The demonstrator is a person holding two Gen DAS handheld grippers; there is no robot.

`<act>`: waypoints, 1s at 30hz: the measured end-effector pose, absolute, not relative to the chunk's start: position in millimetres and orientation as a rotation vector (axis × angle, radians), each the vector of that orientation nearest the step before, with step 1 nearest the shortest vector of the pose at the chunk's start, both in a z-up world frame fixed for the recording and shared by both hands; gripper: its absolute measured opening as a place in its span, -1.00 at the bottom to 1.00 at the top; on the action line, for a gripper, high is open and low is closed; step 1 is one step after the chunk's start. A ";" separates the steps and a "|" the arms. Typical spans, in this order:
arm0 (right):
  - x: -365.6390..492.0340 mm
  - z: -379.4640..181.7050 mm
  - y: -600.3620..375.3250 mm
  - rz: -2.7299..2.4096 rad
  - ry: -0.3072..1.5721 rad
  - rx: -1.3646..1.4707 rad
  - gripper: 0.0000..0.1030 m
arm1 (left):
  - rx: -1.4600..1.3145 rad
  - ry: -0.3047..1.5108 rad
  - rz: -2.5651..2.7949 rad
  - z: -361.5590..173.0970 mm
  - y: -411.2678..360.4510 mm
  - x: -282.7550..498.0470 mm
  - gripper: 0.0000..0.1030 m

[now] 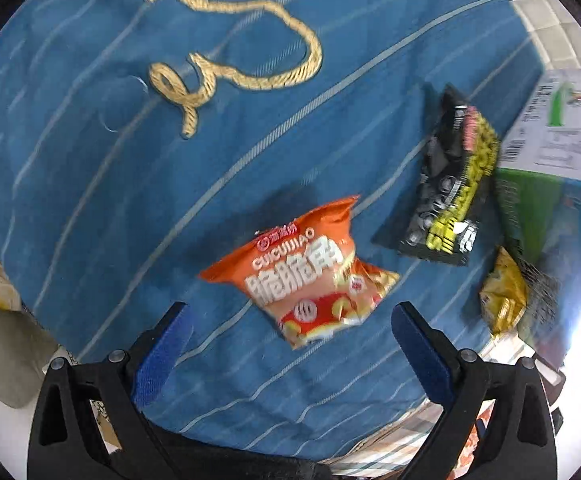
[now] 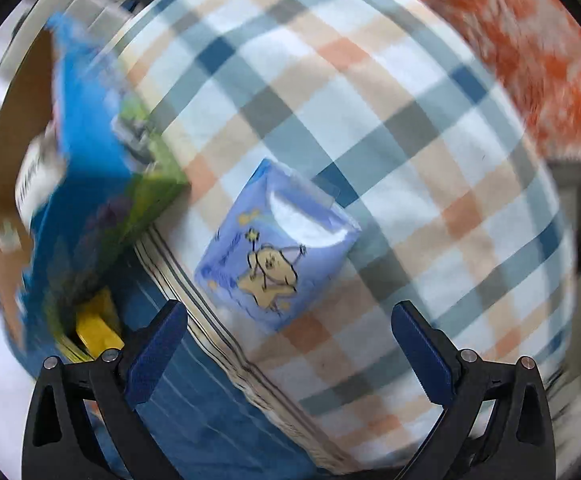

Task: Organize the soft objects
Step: 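Grasp the orange chip bag with the left tool while the right tool grasps the blue tissue pack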

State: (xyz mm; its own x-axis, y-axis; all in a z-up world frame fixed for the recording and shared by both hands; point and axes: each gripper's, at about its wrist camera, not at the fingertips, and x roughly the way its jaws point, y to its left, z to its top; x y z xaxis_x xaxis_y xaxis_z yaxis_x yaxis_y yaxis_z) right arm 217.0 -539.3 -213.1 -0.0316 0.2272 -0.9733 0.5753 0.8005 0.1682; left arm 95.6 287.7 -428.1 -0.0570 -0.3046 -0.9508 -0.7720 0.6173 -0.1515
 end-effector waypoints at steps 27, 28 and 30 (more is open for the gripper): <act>193.4 -269.7 -412.1 0.183 1.871 -0.211 0.40 | -0.086 1.780 0.049 -460.3 54.5 87.1 0.19; 190.2 -269.7 -411.2 0.192 1.871 -0.199 0.40 | -0.095 1.785 0.054 -462.9 50.4 92.7 0.24; 191.0 -268.5 -417.7 0.184 1.876 -0.119 0.44 | -0.138 1.782 0.070 -463.8 46.1 91.1 0.29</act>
